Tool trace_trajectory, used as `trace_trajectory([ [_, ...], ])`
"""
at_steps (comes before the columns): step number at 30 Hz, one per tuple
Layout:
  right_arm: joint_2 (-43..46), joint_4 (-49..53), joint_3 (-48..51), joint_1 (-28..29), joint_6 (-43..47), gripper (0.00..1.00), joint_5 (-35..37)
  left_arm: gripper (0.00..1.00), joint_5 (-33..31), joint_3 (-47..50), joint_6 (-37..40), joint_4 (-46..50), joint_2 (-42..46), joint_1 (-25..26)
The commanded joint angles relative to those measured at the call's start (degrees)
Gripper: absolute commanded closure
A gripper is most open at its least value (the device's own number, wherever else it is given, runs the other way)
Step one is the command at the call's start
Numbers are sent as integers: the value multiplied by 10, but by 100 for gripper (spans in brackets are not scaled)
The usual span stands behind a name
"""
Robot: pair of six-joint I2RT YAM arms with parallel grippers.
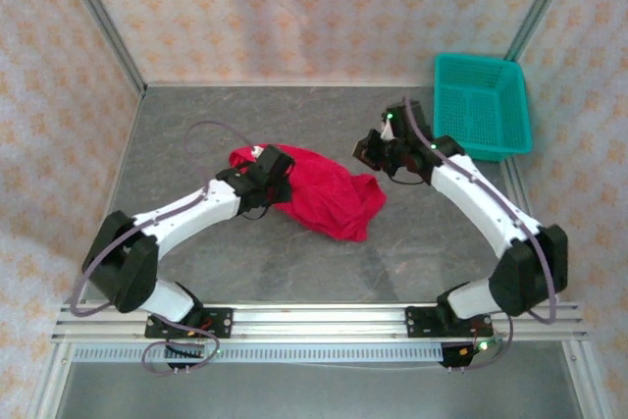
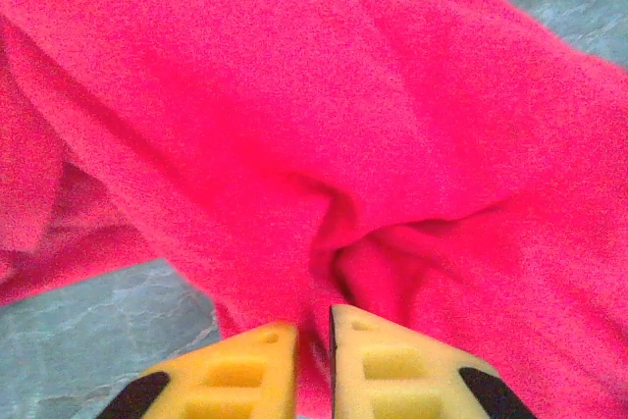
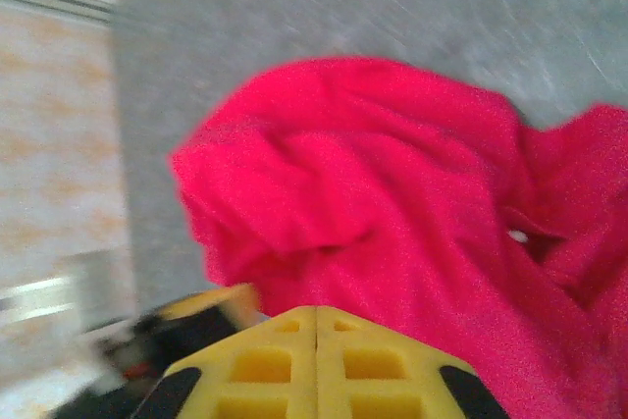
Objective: Fold the inside-out t-shirt
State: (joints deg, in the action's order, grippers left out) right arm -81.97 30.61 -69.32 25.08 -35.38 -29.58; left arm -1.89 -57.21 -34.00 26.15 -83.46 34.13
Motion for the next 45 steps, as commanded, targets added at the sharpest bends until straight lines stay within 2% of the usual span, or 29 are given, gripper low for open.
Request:
trace_trajectory([
  [1,5,31,23,41,47,70,31,80,-49,-15,31,54,37,4],
  [3,4,24,37,83,46,52,39,77,-59,-16,46,72,50,5],
  [5,-5,18,44,125,39,44,55,76,-65,-17,47,90,55,3],
  [8,-32,-1,54,181,14,42,83,76,-67,-11,37,115,62,-9],
  [12,-92,-20,45,237,-13,40,122,74,-45,21,-1,122,91,-49],
  [19,-195,17,-33,258,-8,37,258,72,-32,36,1,131,140,-79],
  [20,-205,33,-49,259,0,42,282,72,-31,36,2,133,144,-79],
  [24,-203,86,-102,258,24,83,302,73,-7,41,8,123,161,-80],
  [26,-183,106,-114,258,31,99,304,75,19,49,15,102,168,-79],
  [30,-136,143,-128,243,46,100,292,77,70,60,31,42,176,-68],
  [34,-72,115,-98,189,46,100,230,75,86,55,63,0,169,-34],
  [37,-34,68,-66,125,31,100,158,65,108,57,80,-58,153,-6],
  [39,-20,38,-49,82,20,100,111,51,122,62,94,-108,132,13],
  [42,-29,16,-44,40,15,100,64,43,122,67,129,-187,102,47],
  [45,-49,3,-47,23,11,100,36,40,110,55,150,-228,68,69],
])
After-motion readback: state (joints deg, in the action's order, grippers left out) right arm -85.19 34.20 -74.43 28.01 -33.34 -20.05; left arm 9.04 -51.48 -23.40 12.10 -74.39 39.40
